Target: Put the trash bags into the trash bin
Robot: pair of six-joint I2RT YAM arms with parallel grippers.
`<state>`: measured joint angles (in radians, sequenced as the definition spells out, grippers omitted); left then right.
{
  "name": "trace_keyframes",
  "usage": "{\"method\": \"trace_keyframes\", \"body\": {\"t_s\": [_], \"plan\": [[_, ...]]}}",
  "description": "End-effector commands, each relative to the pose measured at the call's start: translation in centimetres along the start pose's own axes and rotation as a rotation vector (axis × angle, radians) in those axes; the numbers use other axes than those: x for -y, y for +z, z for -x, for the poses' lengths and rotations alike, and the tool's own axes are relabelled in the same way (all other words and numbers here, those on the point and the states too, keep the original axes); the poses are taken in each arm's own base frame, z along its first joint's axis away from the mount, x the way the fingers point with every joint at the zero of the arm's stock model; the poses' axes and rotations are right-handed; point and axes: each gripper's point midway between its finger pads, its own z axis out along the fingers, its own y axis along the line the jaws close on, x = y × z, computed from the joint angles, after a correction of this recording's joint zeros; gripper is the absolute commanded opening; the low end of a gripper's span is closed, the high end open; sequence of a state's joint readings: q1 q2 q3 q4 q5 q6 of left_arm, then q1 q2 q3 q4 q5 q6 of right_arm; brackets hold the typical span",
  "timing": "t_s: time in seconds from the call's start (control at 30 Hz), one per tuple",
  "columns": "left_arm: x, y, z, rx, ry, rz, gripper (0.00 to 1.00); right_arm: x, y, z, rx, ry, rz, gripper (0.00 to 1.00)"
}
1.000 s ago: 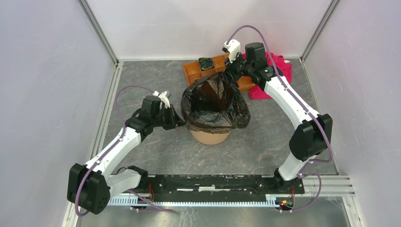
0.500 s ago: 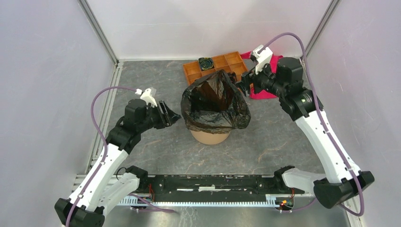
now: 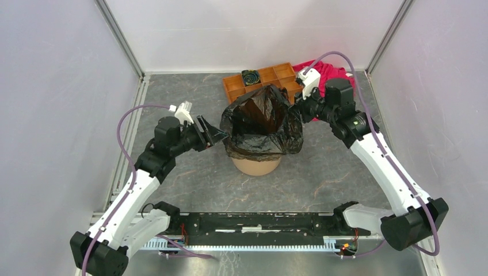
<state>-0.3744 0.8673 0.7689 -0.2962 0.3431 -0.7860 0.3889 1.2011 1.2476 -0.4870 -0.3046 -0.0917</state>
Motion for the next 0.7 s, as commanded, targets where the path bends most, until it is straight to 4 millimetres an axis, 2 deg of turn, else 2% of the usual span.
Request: {"method": "trace_keyframes", "body": {"t_s": [0.0,0.03,0.13,0.2,0.4,0.53,0.6,0.67], "plan": [[-0.4,0.4,-0.4,-0.007,-0.036,-0.007,0.65,1.3,0.1,1.1,0.072,0.047,-0.088,0.11],[-0.4,0.4,-0.5,-0.008,-0.035,-0.005,0.62,1.5,0.2,0.9,0.074,0.066,-0.108,0.01],[-0.5,0.2,-0.5,-0.011,-0.033,0.003,0.56,3.0,0.4,-0.5,0.063,0.169,-0.209,0.00],[-0.6,-0.1,-0.5,-0.002,-0.031,0.007,0.55,2.9,0.4,-1.2,0.079,0.193,-0.220,0.00],[-0.6,-1.7,0.0,0.048,-0.008,0.034,0.67,3.7,-0.4,-2.7,0.126,0.240,-0.292,0.00],[-1.0,-2.6,-0.2,0.065,0.008,0.053,0.84,3.0,0.1,-4.6,0.097,0.233,-0.264,0.16],[-0.2,-2.8,-0.8,0.038,0.013,0.005,0.87,2.8,0.2,-4.9,0.096,0.237,-0.254,0.21],[1.4,-2.9,-1.7,-0.001,0.013,-0.100,0.87,2.7,0.2,-4.8,0.100,0.236,-0.243,0.26]]}}
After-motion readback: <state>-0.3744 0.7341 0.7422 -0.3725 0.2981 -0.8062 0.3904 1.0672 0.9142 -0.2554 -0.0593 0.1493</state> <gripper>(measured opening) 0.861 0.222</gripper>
